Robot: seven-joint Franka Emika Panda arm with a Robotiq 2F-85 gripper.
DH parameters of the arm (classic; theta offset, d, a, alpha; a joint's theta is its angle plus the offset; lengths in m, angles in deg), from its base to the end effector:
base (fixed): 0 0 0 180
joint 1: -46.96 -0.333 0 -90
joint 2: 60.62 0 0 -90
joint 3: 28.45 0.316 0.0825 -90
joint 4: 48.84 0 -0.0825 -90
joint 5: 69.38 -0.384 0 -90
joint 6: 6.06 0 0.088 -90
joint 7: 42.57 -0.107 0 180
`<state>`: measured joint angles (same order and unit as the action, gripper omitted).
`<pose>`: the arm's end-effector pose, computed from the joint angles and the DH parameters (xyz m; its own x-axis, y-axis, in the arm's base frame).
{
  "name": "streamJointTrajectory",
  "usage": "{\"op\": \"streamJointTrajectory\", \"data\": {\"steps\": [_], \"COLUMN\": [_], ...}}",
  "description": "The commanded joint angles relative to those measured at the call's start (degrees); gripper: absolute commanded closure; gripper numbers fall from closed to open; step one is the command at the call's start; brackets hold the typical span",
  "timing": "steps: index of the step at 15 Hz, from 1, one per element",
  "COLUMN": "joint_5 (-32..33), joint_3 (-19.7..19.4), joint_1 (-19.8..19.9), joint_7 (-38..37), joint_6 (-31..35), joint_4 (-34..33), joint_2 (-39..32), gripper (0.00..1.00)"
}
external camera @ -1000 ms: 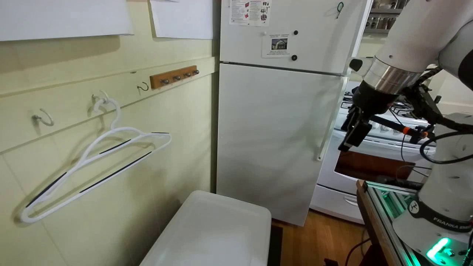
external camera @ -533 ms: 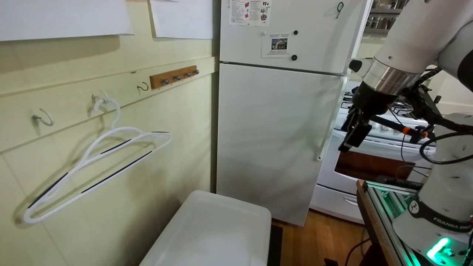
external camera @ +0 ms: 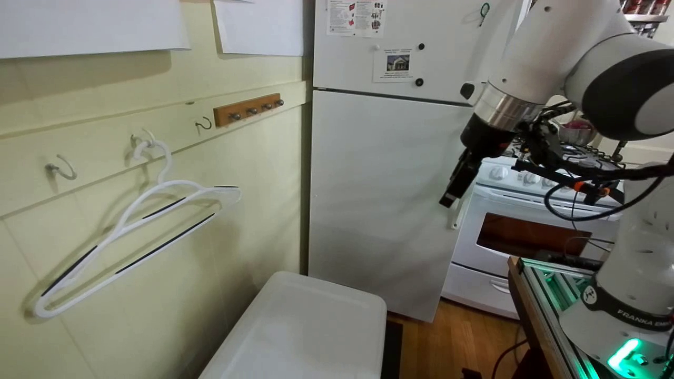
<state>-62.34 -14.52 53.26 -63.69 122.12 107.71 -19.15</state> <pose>0.3451 0.0402 0.4463 0.9446 -0.1768 0.2765 -0.2315 -0.9561 0.1794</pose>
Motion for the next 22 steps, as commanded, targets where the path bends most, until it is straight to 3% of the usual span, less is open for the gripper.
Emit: {"op": "streamJointTrajectory", "data": {"steps": [1,5,10,17,18,19,22], "joint_5": [3.0,6.2,7.7,-0.7,-2.9,0.0,-0.3], "joint_3": [0.2,-0.1,-2.2,-7.7,-8.3,-9.0,-10.1], "joint_1": [1.8,2.4,0.4,-4.5,-4.9,-5.5,-6.3], "joint_7": [-1.3,-2.8,-4.3,-1.9,-1.5,-2.0,-1.8], "joint_6": [6.3,8.2,5.8,4.5,4.7,7.1,7.1], "joint_4": [-6.8,-15.6,-27.5,-42.1,-43.5,-39.2,-40.3], "joint_2": [-12.7,-23.5,-35.0,-47.3,-48.3,-45.3,-46.3], "gripper": [0.00,0.00,0.00,0.00,0.00,0.00,0.00]}}
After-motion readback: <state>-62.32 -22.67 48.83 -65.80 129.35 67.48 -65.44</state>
